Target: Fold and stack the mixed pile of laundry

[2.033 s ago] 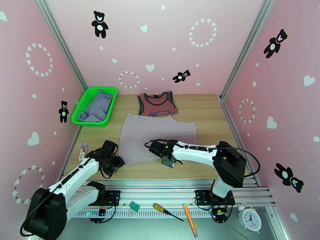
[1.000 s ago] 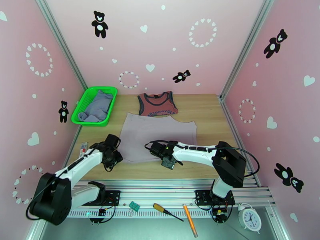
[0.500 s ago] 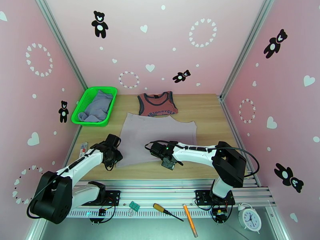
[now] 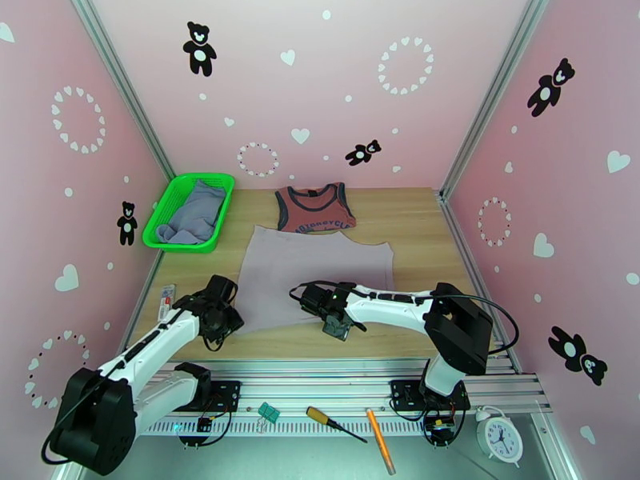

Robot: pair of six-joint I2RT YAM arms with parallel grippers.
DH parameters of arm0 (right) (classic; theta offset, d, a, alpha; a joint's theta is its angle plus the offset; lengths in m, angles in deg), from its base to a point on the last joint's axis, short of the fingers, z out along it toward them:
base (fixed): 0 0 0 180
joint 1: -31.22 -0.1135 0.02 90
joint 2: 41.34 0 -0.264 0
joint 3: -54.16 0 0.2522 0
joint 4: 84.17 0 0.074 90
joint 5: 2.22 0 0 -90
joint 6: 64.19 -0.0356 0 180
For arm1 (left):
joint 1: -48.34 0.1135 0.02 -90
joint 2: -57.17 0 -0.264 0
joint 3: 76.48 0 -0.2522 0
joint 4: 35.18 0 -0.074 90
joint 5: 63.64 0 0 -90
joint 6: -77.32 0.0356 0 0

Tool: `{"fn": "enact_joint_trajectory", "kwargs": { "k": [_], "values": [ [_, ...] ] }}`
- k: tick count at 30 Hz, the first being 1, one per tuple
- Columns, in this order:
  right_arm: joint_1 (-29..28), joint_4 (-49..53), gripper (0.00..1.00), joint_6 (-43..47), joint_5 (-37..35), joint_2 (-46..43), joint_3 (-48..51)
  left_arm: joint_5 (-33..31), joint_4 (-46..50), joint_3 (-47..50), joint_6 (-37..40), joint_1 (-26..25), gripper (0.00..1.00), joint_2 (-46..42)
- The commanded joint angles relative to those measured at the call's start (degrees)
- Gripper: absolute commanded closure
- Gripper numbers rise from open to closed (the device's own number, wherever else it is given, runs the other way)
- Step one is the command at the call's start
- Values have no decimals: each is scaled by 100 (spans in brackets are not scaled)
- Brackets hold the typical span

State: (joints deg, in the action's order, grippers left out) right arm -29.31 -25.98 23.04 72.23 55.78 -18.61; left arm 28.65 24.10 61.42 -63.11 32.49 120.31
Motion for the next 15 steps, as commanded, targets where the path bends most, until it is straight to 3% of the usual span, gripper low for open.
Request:
{"fn": "enact_joint_trajectory", "kwargs": {
  "k": [1,7,15],
  "values": [
    [-33,42,100,4,47,0,71,162,-266,74,-11,12,57,209],
    [-29,23,100,-22,86,38,73,-93,-488,-31,77,12,59,606],
    [-33,16,100,-22,110,85,73,-72,-991,-101,202,12,84,1371]
  ]
}}
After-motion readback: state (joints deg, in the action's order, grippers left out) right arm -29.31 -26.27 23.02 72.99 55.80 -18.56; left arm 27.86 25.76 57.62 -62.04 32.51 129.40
